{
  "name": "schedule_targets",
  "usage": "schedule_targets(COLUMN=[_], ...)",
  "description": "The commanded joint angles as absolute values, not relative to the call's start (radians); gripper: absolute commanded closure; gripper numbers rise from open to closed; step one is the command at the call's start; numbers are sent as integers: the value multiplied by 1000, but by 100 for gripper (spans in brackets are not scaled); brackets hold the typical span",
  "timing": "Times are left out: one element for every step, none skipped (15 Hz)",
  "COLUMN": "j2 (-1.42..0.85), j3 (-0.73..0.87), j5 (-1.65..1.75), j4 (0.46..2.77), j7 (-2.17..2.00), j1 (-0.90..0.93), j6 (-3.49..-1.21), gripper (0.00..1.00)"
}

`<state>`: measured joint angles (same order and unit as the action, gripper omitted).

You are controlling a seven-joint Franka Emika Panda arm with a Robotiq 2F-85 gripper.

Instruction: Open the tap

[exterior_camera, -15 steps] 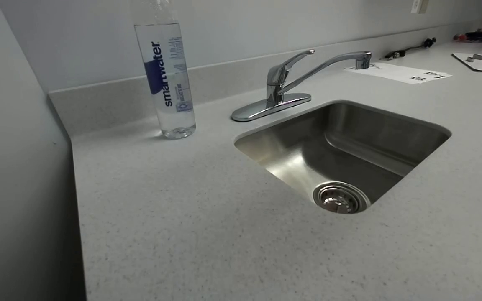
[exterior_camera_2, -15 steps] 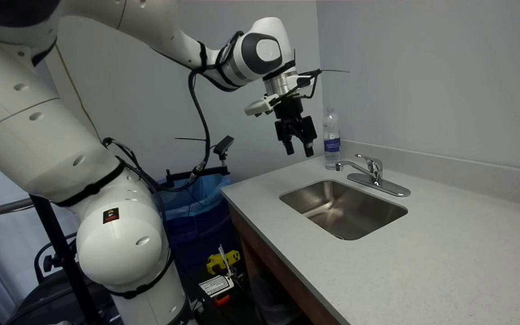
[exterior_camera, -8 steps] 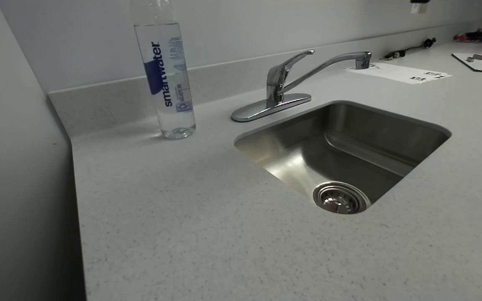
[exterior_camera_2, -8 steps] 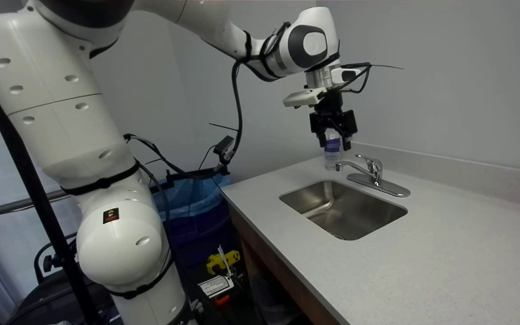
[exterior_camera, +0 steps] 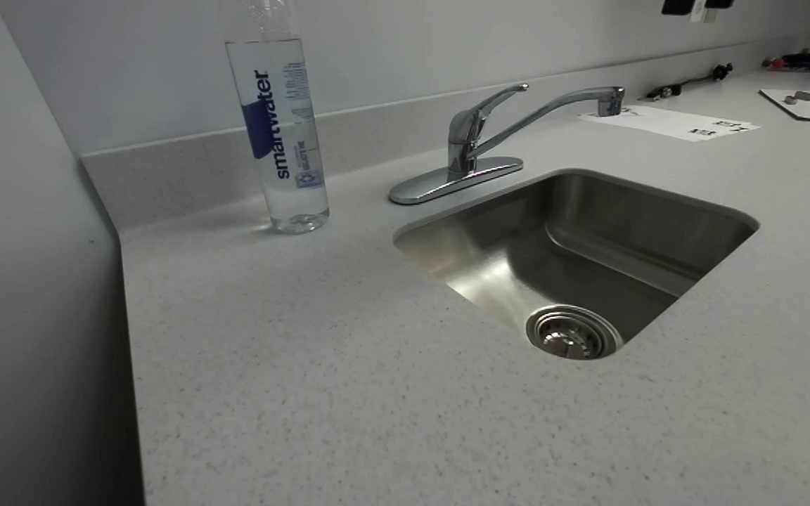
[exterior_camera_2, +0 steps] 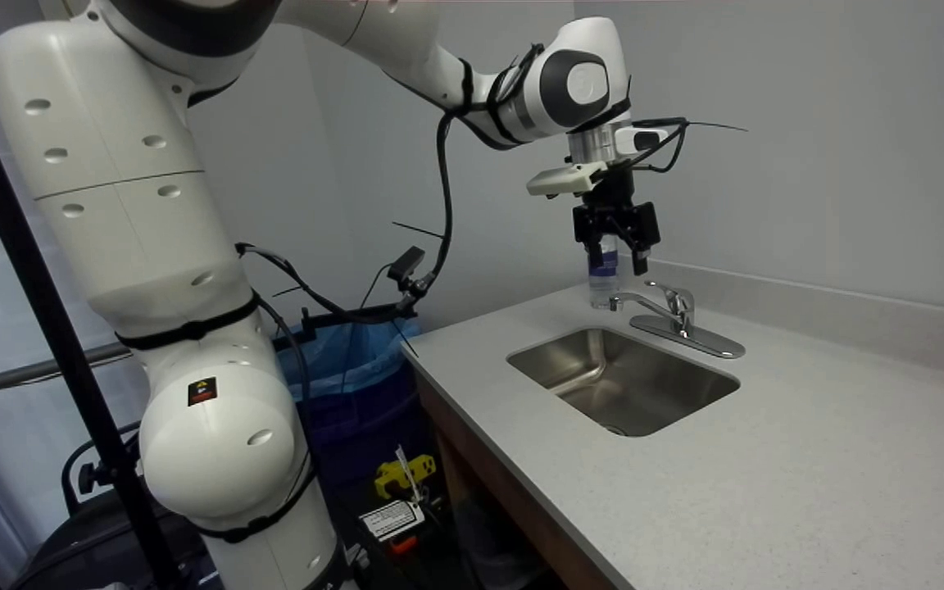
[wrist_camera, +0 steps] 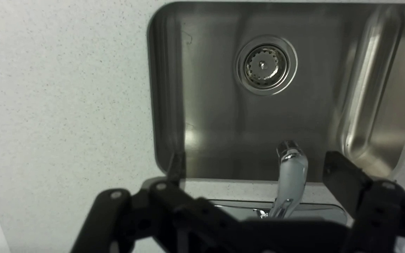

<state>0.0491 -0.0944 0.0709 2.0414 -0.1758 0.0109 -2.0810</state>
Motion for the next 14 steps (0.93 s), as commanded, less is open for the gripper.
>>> schedule_targets(j2=[49,49,49,43,33,20,9,-6,-17,-32,-50,-67,-87,-103], j3=[-81,-81,-81,-82,-85,-89,-91,-94,-96,-98,-99,-98,-96,-92], j5=[71,71,71,75,88,104,115,124,128,133,139,142,148,155], j4=[2040,2040,2040,2037,2038,2035,2034,2033,2032,2029,2023,2016,2005,1996], j7=[-176,-176,-176,-182,-201,-219,-234,-252,-271,-298,-336,-365,-401,-432], j1=[25,25,25,26,28,31,34,39,44,50,57,63,69,75], j6=[-2079,-2079,-2079,-2077,-2095,-2098,-2103,-2113,-2125,-2146,-2174,-2194,-2217,-2236], gripper=[0,0,0,0,0,0,0,0,0,0,0,0,0,0])
